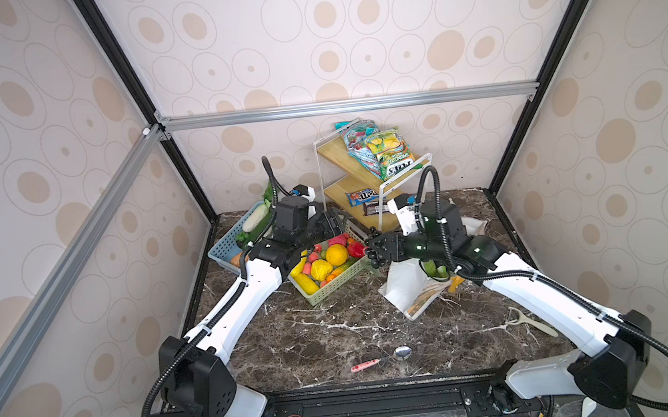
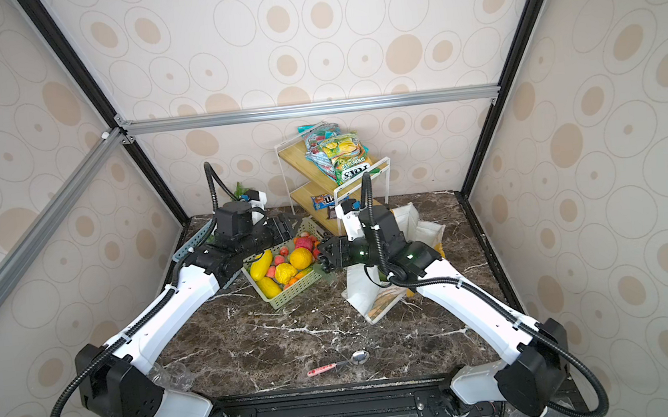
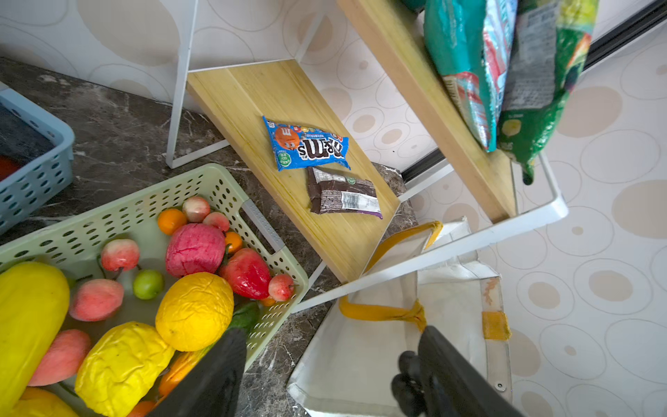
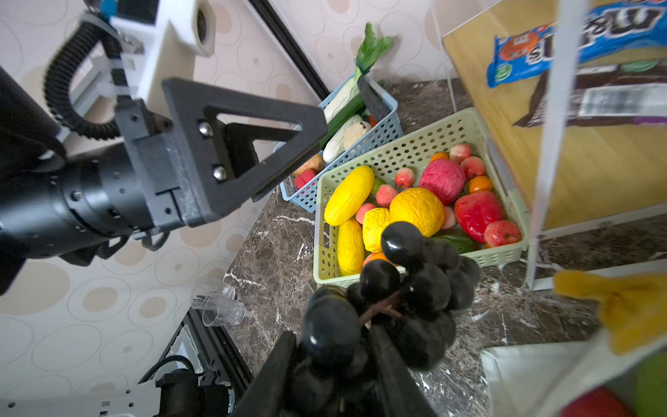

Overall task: Place the food into the grocery bag and tie it
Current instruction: 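Close the right gripper on the grapes while the left gripper opens and withdraws, then lower the black grapes into the white tote and open the right gripper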

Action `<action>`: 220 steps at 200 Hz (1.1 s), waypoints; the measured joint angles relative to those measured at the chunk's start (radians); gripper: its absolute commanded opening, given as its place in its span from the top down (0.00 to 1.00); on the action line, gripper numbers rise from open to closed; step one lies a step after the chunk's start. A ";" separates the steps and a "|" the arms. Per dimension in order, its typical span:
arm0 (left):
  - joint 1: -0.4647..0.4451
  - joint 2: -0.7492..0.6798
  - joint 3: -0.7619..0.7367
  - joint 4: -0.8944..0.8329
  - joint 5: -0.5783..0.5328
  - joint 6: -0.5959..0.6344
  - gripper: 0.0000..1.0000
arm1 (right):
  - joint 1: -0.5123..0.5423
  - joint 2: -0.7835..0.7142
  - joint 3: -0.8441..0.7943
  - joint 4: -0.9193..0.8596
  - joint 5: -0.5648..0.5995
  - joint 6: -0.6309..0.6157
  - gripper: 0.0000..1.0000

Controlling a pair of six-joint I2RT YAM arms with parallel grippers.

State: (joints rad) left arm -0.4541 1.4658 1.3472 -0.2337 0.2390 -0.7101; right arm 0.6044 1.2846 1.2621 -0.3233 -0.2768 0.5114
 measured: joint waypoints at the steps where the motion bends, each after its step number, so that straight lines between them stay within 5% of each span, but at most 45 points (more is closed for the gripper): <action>1: 0.000 0.000 0.000 0.000 0.000 0.000 0.24 | -0.002 -0.002 0.000 -0.001 0.002 0.000 0.65; 78: -0.001 0.000 0.000 -0.009 -0.001 0.027 0.25 | -0.232 -0.187 -0.002 -0.181 0.206 0.013 0.65; 117: -0.019 0.016 0.000 -0.015 0.010 0.064 0.26 | -0.361 -0.153 -0.061 -0.190 0.206 0.016 0.65; 166: -0.060 0.047 -0.020 -0.032 0.022 0.107 0.27 | -0.375 -0.039 -0.130 -0.184 0.199 0.016 0.63; 220: -0.132 0.070 -0.059 -0.038 0.051 0.162 0.26 | -0.375 0.064 -0.154 -0.193 0.163 0.022 0.35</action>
State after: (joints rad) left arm -0.5861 1.5360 1.2881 -0.2718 0.2905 -0.5484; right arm 0.2295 1.3487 1.1076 -0.5167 -0.1135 0.5331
